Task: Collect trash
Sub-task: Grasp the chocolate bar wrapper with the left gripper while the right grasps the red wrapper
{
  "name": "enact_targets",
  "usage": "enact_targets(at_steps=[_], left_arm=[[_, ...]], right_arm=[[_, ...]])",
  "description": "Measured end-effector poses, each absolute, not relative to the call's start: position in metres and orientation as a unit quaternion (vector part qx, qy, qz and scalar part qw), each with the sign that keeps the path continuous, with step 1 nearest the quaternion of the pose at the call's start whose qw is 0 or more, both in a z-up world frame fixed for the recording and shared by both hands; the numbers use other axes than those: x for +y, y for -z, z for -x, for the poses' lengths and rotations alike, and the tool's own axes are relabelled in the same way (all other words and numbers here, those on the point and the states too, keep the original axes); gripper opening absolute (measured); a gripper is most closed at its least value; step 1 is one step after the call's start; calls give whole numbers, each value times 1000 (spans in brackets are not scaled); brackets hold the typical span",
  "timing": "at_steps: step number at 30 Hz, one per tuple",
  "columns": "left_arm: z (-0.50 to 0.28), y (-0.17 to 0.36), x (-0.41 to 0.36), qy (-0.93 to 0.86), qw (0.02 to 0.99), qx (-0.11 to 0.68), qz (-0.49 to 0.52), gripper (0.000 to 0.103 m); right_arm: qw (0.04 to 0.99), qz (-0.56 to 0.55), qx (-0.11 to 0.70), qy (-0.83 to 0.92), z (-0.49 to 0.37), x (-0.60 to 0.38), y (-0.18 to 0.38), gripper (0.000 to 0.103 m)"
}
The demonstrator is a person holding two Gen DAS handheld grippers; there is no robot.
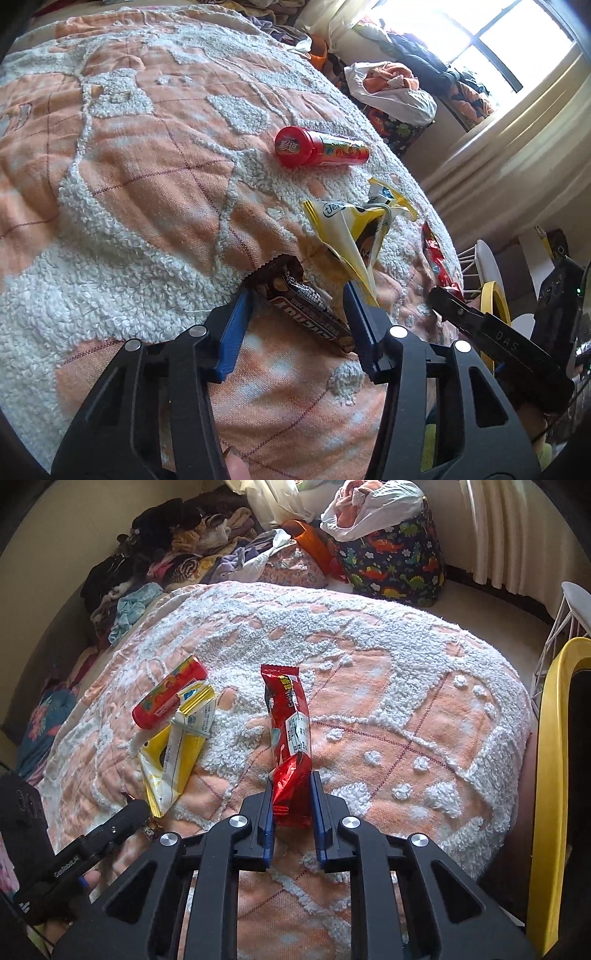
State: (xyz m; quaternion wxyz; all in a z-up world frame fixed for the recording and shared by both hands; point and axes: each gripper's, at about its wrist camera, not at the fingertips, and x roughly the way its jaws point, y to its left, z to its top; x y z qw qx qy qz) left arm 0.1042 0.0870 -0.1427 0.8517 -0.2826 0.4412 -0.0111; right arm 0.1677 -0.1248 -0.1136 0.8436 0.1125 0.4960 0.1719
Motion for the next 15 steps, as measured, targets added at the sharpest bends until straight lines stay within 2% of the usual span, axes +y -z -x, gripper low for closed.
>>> enact_targets(at_steps=[6, 9, 10, 15], left_arm=[[-105, 144, 89, 7, 849, 444, 288, 34], [-103, 144, 91, 4, 847, 443, 292, 26], [-102, 143, 92, 3, 847, 442, 294, 19], [-96, 135, 91, 7, 852, 434, 293, 15]], right_arm=[[852, -121, 476, -179, -146, -135, 100, 16], [860, -113, 464, -178, -135, -140, 91, 16], [862, -110, 461, -179, -132, -141, 88, 16], [871, -93, 447, -183, -118, -144, 78, 16]])
